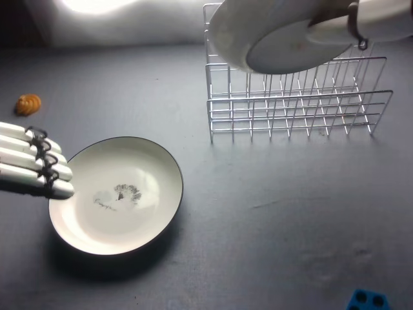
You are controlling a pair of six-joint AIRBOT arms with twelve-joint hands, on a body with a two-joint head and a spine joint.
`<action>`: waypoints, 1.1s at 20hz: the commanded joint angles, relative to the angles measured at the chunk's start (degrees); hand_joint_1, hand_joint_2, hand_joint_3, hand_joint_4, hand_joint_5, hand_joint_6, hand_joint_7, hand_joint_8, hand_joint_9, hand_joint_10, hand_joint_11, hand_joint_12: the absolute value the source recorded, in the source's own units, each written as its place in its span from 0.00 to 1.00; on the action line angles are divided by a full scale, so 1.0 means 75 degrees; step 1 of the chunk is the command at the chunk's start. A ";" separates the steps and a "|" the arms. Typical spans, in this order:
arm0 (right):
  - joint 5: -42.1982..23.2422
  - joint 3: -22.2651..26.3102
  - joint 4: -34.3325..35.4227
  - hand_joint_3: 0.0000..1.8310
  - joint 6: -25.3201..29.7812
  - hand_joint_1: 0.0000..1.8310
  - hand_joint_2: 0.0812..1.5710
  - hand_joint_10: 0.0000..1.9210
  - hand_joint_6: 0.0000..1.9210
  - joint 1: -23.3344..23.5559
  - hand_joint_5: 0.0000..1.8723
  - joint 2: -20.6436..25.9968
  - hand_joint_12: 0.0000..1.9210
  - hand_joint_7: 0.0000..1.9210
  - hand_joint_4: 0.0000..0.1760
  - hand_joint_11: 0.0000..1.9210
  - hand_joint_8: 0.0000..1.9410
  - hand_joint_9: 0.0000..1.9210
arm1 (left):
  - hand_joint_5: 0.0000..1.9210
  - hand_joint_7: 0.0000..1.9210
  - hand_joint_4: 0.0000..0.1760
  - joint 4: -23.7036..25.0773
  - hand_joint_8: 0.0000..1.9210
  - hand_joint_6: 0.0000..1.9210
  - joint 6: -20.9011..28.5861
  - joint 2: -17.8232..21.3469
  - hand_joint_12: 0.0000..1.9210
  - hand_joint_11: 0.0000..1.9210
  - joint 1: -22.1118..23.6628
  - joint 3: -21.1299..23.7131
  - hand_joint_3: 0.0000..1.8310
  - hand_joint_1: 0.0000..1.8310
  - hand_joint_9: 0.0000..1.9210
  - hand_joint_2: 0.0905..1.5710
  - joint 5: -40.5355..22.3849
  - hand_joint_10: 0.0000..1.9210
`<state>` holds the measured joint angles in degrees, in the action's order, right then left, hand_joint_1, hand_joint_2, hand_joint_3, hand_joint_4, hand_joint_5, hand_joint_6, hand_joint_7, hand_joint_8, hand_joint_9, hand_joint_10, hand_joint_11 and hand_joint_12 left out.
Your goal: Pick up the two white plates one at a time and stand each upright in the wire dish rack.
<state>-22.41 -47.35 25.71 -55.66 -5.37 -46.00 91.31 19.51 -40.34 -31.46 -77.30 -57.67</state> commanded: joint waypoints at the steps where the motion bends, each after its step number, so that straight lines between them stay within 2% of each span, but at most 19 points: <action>1: -0.1138 -0.0035 -0.0071 0.00 0.0127 0.76 0.67 0.54 0.54 0.0172 0.49 0.0076 0.59 0.56 0.00 0.44 0.39 0.54 | 0.05 0.06 0.00 -0.0569 0.00 0.00 -0.0074 0.0005 0.11 0.00 0.0009 -0.0002 0.00 0.00 0.05 0.65 -0.0111 0.00; 3: -0.1114 -0.0155 -0.0071 0.00 0.0168 0.76 0.67 0.53 0.52 0.0172 0.51 0.0080 0.57 0.57 0.00 0.45 0.37 0.54 | 0.05 0.05 0.00 -0.0640 0.00 0.00 -0.0266 -0.0093 0.11 0.00 -0.0164 -0.0001 0.00 0.00 0.05 0.65 0.0028 0.00; 4: -0.1091 -0.0219 -0.0071 0.00 0.0204 0.75 0.67 0.55 0.54 0.0172 0.49 0.0080 0.58 0.56 0.00 0.44 0.39 0.53 | 0.05 0.06 0.00 -0.0641 0.00 0.00 -0.0321 -0.0137 0.14 0.00 -0.0204 0.0004 0.00 0.00 0.06 0.65 0.0090 0.00; 6: -0.1047 -0.0351 -0.0071 0.00 0.0368 0.75 0.67 0.55 0.54 0.0185 0.49 0.0086 0.57 0.56 0.00 0.44 0.40 0.53 | 0.04 0.05 0.00 -0.0663 0.00 0.00 -0.0391 -0.0224 0.11 0.00 -0.0250 0.0037 0.00 0.00 0.04 0.65 0.0198 0.00; 8: -0.0927 -0.0497 -0.0070 0.00 0.0484 0.75 0.68 0.55 0.55 0.0230 0.48 0.0086 0.57 0.56 0.00 0.43 0.39 0.52 | 0.05 0.05 0.00 -0.0743 0.00 0.00 -0.0487 -0.0308 0.14 0.00 -0.0294 0.0096 0.00 0.00 0.05 0.64 0.0359 0.00; 10: -0.0783 -0.0621 -0.0070 0.00 0.0724 0.75 0.68 0.55 0.56 0.0275 0.48 0.0086 0.57 0.55 0.00 0.43 0.41 0.53 | 0.03 0.04 0.00 -0.0769 0.00 0.00 -0.0489 -0.0386 0.11 0.00 -0.0318 0.0147 0.00 0.00 0.04 0.64 0.0575 0.00; 15: -0.0452 -0.0832 0.0128 0.00 0.0986 0.75 0.68 0.55 0.58 0.0375 0.47 0.0083 0.57 0.54 0.00 0.43 0.42 0.52 | 0.04 0.05 0.00 -0.0771 0.00 0.00 -0.0470 -0.0507 0.13 0.00 -0.0325 0.0239 0.00 0.00 0.04 0.65 0.1040 0.00; 18: 0.0154 -0.1183 -0.0099 0.00 0.1606 0.75 0.68 0.54 0.56 0.0484 0.49 0.0028 0.56 0.56 0.00 0.43 0.40 0.52 | 0.06 0.06 0.00 -0.0769 0.00 0.00 -0.0489 -0.0616 0.15 0.00 -0.0357 0.0131 0.00 0.00 0.05 0.64 0.1290 0.00; 22: 0.0113 -0.1631 -0.1963 0.00 0.3478 0.75 0.68 0.55 0.56 0.0489 0.48 -0.0011 0.57 0.55 0.00 0.43 0.41 0.52 | 0.04 0.04 0.00 -0.0769 0.00 0.00 -0.0590 -0.0722 0.10 0.00 -0.0395 0.0004 0.00 0.00 0.03 0.64 0.1381 0.00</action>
<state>-13.37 -59.68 10.26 -30.52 -2.87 -46.33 88.42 15.05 -45.84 -34.59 -77.08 -45.87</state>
